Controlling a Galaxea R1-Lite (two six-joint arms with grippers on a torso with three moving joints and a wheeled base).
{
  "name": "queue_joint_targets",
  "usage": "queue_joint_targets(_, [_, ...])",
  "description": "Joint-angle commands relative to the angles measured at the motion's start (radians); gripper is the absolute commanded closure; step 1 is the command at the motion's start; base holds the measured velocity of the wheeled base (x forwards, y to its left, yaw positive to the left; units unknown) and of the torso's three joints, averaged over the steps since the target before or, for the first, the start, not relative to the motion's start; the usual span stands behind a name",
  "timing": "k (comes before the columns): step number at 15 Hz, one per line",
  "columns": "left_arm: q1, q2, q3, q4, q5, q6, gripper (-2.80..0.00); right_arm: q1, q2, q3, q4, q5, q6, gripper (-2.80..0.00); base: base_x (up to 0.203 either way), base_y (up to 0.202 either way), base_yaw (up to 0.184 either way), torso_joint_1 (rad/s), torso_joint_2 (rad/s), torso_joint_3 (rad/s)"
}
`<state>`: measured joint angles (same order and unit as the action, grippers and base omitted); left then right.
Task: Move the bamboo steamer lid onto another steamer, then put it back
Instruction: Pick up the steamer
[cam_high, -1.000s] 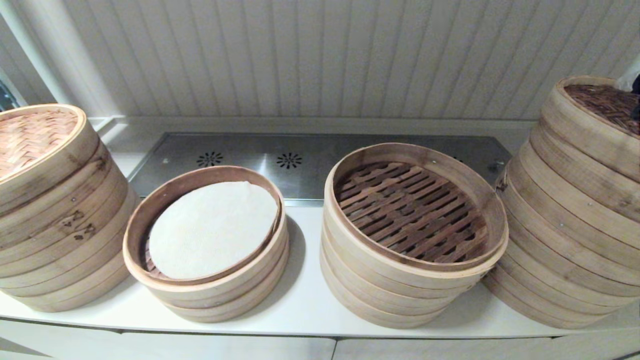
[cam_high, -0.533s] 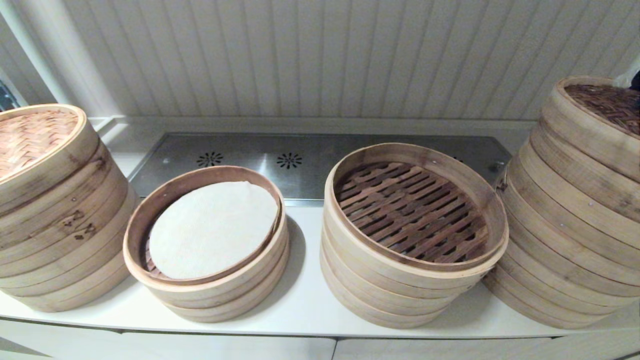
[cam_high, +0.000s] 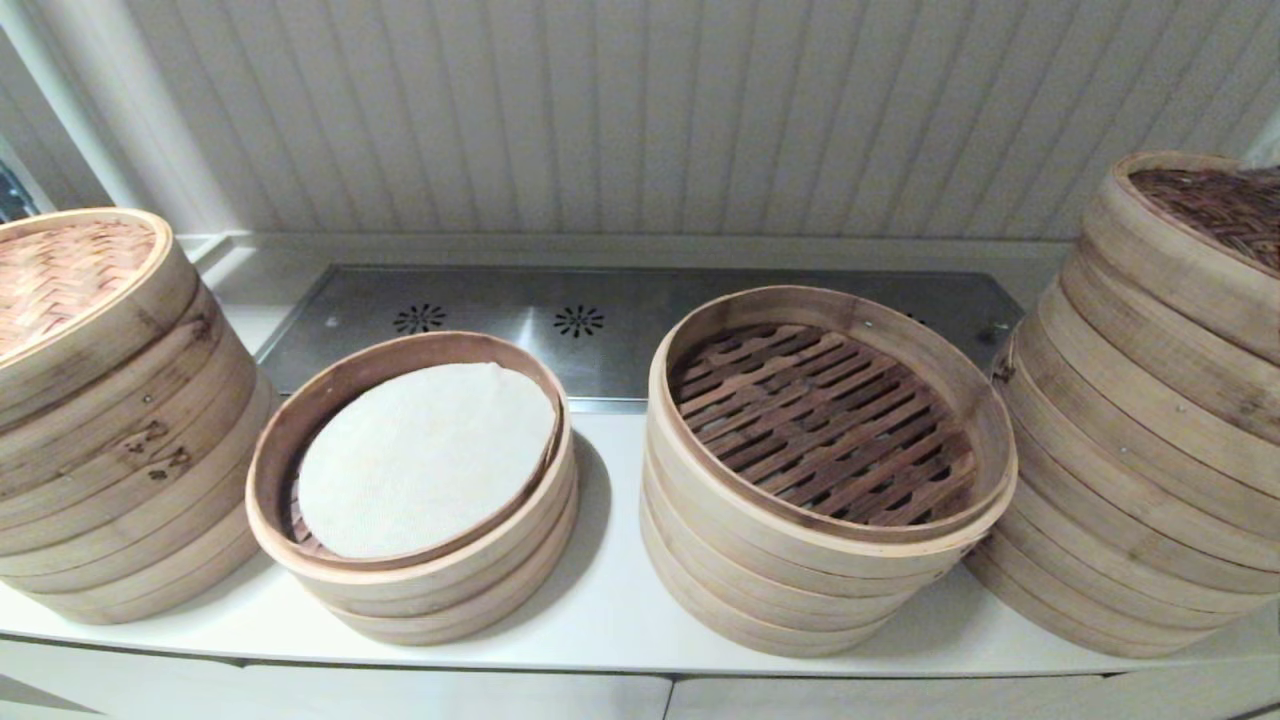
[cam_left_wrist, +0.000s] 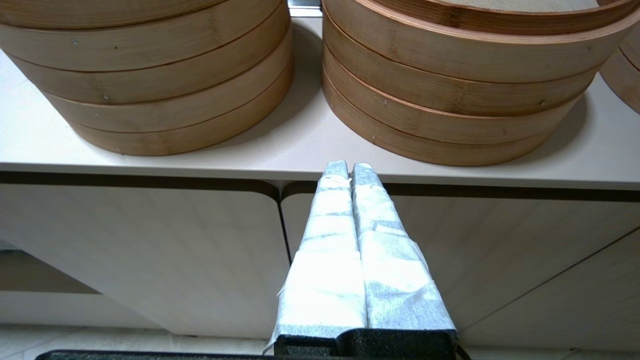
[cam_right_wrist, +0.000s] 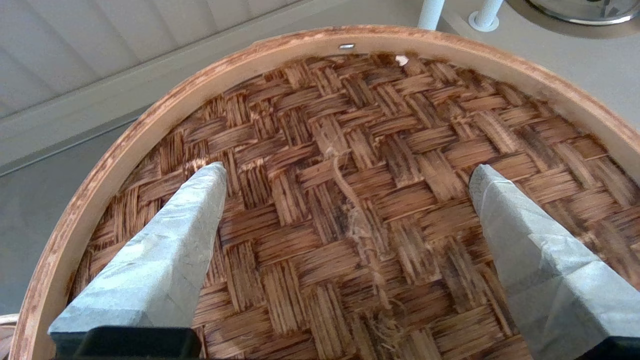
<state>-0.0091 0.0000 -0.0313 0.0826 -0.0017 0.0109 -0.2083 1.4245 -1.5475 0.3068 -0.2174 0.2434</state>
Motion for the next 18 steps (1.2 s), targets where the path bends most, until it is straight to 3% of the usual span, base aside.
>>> queue_joint_targets(1, [0.0,0.002,0.0,0.0,0.0,0.0,0.0,0.0,-0.002,0.0,0.002,-0.002,0.0,-2.8,0.0,0.0,0.0,0.0,0.0,0.0])
queue_joint_targets(2, [0.0,0.002,0.0,0.0,0.0,0.0,0.0,0.0,-0.004,0.001,0.002,-0.001,0.0,0.0,0.0,0.0,0.0,0.0,0.0,0.0])
queue_joint_targets(14, [0.0,0.002,0.001,-0.003,0.0,0.0,0.0,0.013,-0.009,0.036,-0.005,0.012,-0.003,0.0,0.0,0.0,0.0,0.0,0.0,0.0])
queue_joint_targets(18, [0.0,0.002,0.001,-0.003,0.0,0.0,0.0,0.013,-0.009,-0.009,0.0,0.01,-0.003,0.0,0.0,0.0,0.0,0.0,0.0,0.0])
